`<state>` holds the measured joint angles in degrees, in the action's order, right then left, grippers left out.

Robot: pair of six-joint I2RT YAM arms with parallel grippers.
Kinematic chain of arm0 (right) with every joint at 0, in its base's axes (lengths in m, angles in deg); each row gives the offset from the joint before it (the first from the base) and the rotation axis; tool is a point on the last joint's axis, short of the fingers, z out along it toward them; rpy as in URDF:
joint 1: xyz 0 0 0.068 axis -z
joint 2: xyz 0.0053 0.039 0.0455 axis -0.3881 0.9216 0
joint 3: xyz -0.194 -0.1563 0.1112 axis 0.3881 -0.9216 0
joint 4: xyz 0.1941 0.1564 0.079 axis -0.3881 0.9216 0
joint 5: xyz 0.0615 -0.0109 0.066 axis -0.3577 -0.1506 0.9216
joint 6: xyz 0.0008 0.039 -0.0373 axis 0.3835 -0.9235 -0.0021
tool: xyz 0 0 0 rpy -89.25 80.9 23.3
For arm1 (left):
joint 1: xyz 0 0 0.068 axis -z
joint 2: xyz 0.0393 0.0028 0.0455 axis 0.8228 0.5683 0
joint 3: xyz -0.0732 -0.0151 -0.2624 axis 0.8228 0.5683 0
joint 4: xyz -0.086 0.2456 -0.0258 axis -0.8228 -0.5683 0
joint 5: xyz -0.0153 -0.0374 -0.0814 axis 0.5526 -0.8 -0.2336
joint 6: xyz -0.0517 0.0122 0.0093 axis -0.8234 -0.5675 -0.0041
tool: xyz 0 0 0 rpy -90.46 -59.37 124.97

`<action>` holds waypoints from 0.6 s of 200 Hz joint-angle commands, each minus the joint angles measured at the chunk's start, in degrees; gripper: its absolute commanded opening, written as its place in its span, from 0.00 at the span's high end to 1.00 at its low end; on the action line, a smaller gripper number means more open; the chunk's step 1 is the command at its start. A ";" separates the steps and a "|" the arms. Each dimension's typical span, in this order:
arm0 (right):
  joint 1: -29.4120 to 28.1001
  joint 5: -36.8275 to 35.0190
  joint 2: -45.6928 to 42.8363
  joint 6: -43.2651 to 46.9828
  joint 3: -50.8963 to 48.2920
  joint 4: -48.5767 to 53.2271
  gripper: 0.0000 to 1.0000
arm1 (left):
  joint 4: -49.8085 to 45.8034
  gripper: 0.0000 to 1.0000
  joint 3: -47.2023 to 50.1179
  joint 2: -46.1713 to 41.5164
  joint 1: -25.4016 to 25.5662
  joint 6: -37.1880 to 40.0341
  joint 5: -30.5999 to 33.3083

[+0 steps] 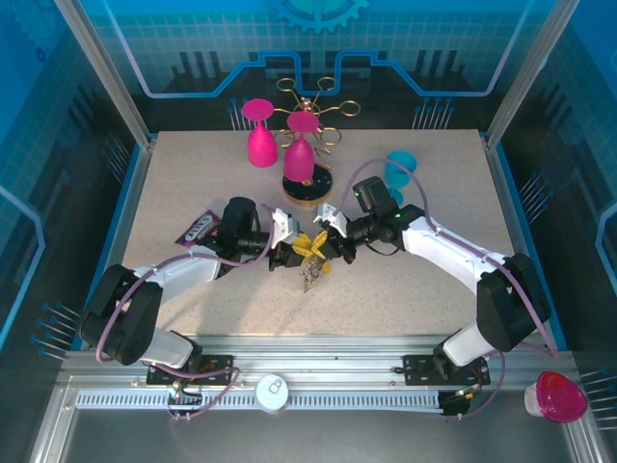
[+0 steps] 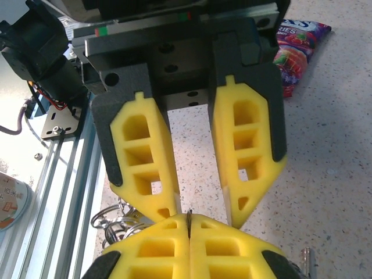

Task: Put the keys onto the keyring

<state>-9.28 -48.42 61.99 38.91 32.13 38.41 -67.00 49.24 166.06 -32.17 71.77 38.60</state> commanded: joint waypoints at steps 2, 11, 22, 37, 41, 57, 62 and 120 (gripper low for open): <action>-1.08 3.03 0.77 0.73 2.30 -0.67 1.00 | 0.59 0.72 0.45 0.47 0.30 1.86 -3.05; -1.19 2.79 0.95 0.74 2.37 -0.78 1.00 | 0.62 0.73 0.44 0.46 0.35 1.77 -3.35; -1.36 2.75 1.10 0.60 2.38 -1.02 1.00 | 0.46 0.79 0.31 0.42 0.35 1.75 -3.64; -1.53 2.69 1.17 0.40 2.38 -1.24 1.00 | -0.32 0.90 0.03 0.48 0.35 2.31 -3.95; -1.54 2.69 1.17 0.36 2.40 -1.29 1.00 | -0.51 0.93 -0.04 0.46 0.38 2.43 -4.00; -1.51 2.38 1.00 0.28 2.21 -1.42 1.00 | -0.60 0.98 -0.17 0.39 0.34 2.56 -4.26; -1.54 2.32 0.93 0.27 2.14 -1.49 1.00 | -0.64 1.00 -0.17 0.36 0.35 2.65 -4.30; 0.42 -2.23 -3.75 -2.39 -2.00 -5.44 0.64 | 0.28 1.00 0.84 -0.56 0.34 3.65 -3.38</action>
<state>-9.37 -50.16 62.25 38.06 32.06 36.79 -68.18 49.30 166.21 -32.12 73.06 36.79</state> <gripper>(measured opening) 0.292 0.052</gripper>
